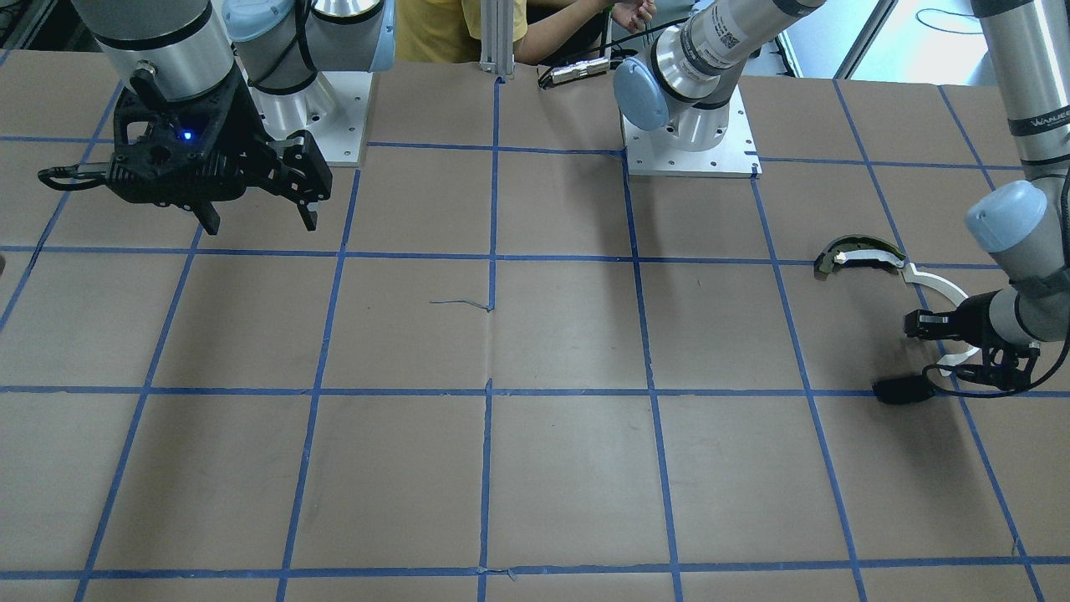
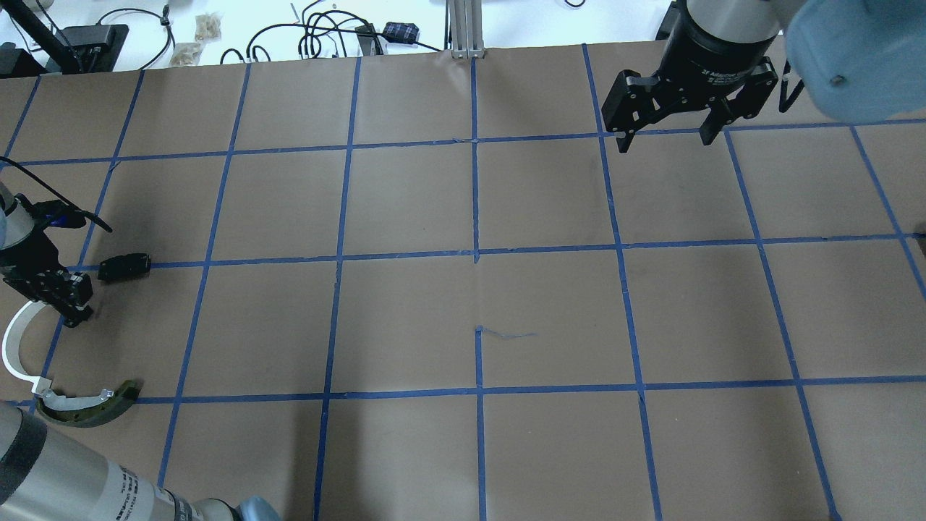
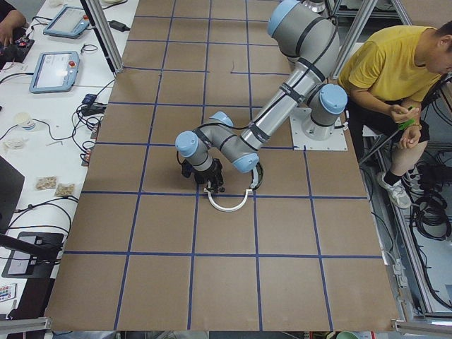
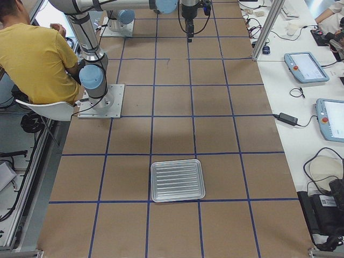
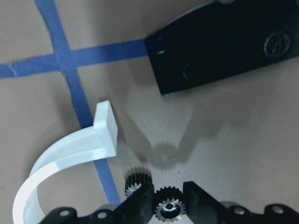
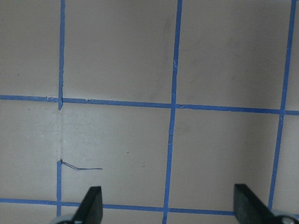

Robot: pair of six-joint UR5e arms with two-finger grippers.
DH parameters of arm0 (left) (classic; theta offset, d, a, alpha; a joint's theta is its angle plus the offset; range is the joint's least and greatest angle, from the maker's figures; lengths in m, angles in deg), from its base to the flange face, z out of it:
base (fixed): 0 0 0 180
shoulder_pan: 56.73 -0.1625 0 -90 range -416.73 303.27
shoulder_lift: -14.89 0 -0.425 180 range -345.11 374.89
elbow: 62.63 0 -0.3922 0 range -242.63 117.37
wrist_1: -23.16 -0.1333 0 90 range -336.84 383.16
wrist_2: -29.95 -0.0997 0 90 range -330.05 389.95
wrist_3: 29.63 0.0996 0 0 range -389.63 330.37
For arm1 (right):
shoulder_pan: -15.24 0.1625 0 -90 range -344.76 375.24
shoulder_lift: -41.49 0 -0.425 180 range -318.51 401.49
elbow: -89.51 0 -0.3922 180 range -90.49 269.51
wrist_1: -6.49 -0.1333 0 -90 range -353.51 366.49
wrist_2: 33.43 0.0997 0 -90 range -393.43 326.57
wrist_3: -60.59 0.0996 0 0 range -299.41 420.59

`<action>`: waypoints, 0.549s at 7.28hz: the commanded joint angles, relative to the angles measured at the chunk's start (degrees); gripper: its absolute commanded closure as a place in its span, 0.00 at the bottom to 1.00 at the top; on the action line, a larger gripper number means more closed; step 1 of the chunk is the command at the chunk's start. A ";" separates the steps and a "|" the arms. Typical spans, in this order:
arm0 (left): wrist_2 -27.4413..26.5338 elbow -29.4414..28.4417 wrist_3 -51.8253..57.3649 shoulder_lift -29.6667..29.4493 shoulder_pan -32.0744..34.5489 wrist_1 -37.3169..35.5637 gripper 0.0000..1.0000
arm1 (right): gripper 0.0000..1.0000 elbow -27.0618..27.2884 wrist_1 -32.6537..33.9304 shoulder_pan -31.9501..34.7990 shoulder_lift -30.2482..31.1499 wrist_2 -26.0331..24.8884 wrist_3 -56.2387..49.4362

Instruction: Place bearing gear from tray to pile

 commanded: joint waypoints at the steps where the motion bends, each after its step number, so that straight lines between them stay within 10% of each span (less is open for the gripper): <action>1: -0.01 -0.07 -0.35 -0.14 0.09 0.00 0.08 | 0.00 0.00 0.00 0.00 0.03 -0.04 0.00; 4: -0.36 -0.24 -0.44 2.04 1.13 1.40 0.00 | 0.00 0.00 -0.09 0.00 0.03 -0.13 0.00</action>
